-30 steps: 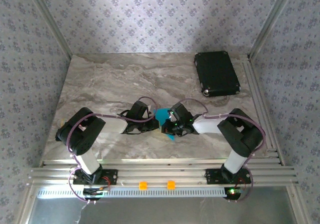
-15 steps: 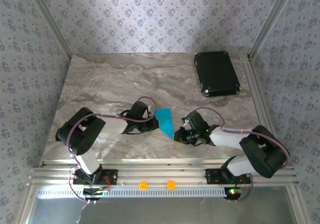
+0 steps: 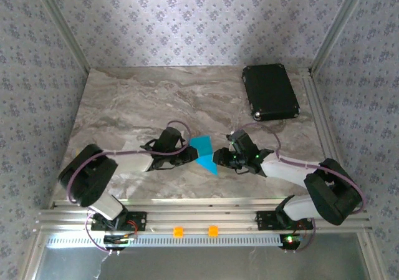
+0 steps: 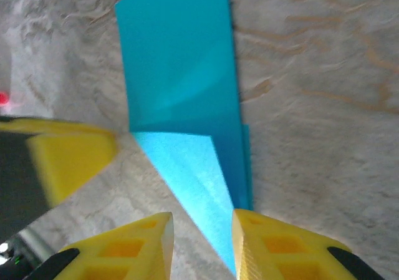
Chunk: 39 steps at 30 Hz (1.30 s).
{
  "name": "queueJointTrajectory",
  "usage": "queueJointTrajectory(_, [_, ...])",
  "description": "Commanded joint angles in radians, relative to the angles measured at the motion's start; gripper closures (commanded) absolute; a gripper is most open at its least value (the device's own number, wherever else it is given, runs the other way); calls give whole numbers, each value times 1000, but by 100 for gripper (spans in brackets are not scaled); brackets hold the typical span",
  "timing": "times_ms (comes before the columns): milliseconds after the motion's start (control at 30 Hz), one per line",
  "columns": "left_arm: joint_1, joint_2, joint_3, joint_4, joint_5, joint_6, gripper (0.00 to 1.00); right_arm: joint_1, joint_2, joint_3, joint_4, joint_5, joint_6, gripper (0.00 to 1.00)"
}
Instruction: Fold a paper plane with a square sheet of paper (pick it up from the middle)
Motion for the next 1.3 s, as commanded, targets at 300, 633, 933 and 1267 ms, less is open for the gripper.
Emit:
queueJointTrajectory(300, [157, -88, -26, -56, 127, 27, 45, -106, 13, -86, 174, -106, 62, 61])
queueJointTrajectory(633, [194, 38, -3, 44, 254, -22, 46, -111, 139, 14, 164, -196, -2, 61])
queueJointTrajectory(933, [195, 95, 32, 42, 282, -25, 49, -122, 235, 47, 198, -256, -10, 81])
queueJointTrajectory(1267, [204, 110, 45, 31, 288, -27, 44, -151, 205, 7, 266, -324, -7, 95])
